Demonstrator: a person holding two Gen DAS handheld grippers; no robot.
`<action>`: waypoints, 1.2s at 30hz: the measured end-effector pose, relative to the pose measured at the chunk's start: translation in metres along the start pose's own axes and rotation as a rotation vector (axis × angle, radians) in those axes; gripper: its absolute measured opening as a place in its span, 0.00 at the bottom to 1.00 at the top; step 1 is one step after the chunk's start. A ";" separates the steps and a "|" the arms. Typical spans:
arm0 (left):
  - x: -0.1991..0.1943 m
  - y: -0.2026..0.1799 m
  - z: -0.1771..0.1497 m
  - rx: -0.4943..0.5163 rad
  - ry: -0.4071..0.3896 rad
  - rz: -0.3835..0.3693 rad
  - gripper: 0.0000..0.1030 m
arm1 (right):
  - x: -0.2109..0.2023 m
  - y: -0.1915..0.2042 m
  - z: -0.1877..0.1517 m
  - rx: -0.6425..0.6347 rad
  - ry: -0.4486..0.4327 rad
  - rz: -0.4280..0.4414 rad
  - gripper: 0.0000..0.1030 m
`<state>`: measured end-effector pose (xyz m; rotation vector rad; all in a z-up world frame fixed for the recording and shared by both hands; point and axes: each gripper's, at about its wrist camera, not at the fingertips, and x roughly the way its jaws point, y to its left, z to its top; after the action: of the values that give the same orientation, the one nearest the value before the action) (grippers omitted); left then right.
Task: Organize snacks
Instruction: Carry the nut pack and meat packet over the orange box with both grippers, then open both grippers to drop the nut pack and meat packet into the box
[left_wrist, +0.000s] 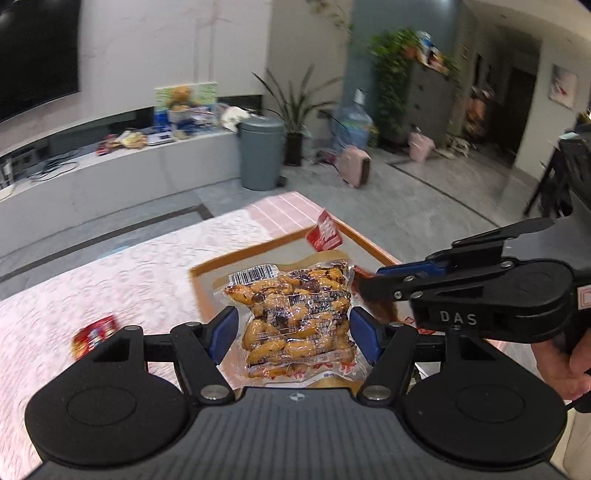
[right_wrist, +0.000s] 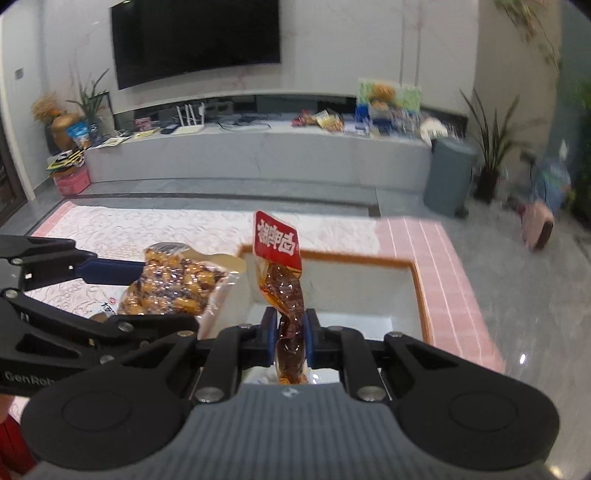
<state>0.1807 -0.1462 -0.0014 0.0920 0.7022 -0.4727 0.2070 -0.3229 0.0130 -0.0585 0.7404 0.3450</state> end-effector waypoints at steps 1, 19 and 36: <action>0.006 -0.001 0.000 0.016 0.014 -0.007 0.74 | 0.005 -0.006 -0.002 0.016 0.017 0.001 0.11; 0.094 -0.020 -0.015 0.309 0.182 0.023 0.74 | 0.093 -0.046 -0.015 0.109 0.175 0.048 0.05; 0.109 -0.019 -0.019 0.430 0.228 0.077 0.71 | 0.108 -0.041 -0.007 0.101 0.221 0.037 0.10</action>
<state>0.2327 -0.2008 -0.0843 0.5822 0.8080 -0.5386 0.2898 -0.3315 -0.0678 0.0125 0.9779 0.3391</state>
